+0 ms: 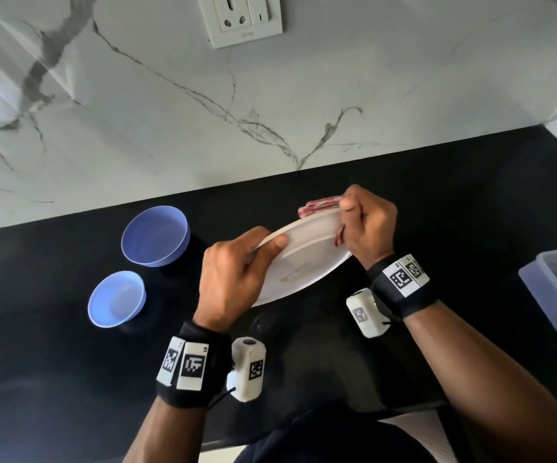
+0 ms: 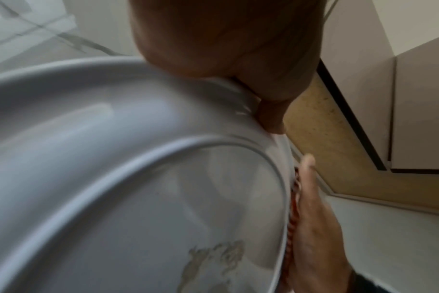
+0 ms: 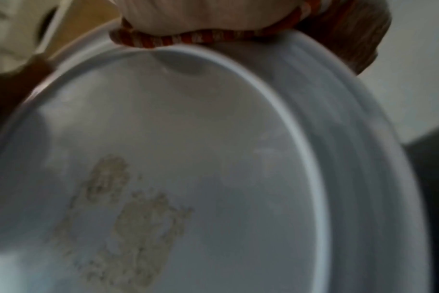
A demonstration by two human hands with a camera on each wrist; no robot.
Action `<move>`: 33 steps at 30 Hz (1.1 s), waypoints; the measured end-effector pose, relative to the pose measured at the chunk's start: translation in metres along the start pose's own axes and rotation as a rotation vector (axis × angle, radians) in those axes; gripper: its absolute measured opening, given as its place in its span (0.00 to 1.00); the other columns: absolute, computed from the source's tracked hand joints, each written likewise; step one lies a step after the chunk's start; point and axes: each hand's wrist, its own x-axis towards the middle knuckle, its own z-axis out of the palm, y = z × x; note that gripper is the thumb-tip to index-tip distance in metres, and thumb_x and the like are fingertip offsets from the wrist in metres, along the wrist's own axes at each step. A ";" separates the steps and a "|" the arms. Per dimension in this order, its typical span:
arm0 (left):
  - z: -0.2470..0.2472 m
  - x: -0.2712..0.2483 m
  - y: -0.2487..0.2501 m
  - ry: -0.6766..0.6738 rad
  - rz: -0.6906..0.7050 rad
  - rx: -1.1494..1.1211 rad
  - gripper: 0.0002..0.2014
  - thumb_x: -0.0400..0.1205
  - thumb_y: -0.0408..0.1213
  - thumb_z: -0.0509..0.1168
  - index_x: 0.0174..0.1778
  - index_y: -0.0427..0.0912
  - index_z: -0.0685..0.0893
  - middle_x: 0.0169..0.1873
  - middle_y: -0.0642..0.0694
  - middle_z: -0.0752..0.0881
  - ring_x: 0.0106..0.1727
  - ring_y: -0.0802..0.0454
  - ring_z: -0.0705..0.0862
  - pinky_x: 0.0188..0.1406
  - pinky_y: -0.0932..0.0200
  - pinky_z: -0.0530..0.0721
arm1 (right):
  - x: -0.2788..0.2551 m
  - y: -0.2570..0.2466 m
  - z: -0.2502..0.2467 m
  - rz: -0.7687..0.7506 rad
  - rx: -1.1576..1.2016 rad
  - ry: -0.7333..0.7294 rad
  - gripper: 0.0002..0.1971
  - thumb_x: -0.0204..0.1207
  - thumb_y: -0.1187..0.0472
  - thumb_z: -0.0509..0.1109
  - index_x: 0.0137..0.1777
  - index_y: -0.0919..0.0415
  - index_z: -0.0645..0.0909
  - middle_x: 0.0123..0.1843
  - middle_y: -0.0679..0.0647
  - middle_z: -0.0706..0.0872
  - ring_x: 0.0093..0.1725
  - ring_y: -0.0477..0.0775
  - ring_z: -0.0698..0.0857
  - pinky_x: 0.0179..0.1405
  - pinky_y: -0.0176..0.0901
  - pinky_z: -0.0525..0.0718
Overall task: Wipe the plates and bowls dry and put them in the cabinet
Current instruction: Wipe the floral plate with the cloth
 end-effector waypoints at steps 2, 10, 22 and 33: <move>-0.007 -0.008 -0.011 0.019 -0.055 -0.068 0.26 0.86 0.59 0.61 0.32 0.41 0.78 0.24 0.43 0.74 0.28 0.41 0.71 0.27 0.47 0.70 | -0.017 0.012 0.008 0.283 0.183 0.051 0.36 0.88 0.34 0.49 0.35 0.62 0.82 0.29 0.51 0.86 0.32 0.48 0.87 0.31 0.49 0.83; -0.025 -0.024 -0.032 -0.010 -0.238 -0.335 0.23 0.81 0.59 0.68 0.33 0.42 0.82 0.28 0.47 0.77 0.32 0.56 0.73 0.34 0.56 0.70 | -0.025 0.018 0.028 0.485 0.270 0.114 0.40 0.87 0.33 0.50 0.43 0.67 0.91 0.39 0.58 0.93 0.41 0.57 0.92 0.44 0.55 0.89; -0.003 0.023 0.007 -0.170 -0.023 0.091 0.21 0.84 0.65 0.61 0.36 0.53 0.79 0.22 0.56 0.72 0.27 0.50 0.73 0.35 0.54 0.70 | 0.023 -0.018 0.014 -0.282 -0.138 -0.087 0.33 0.90 0.43 0.55 0.27 0.65 0.76 0.22 0.53 0.76 0.20 0.54 0.74 0.27 0.38 0.67; -0.023 -0.018 -0.016 -0.031 -0.082 -0.097 0.27 0.86 0.56 0.64 0.27 0.41 0.70 0.22 0.44 0.68 0.27 0.45 0.66 0.26 0.58 0.62 | -0.038 0.010 0.041 0.931 0.544 0.229 0.39 0.78 0.30 0.55 0.44 0.68 0.90 0.41 0.69 0.92 0.43 0.63 0.92 0.47 0.56 0.90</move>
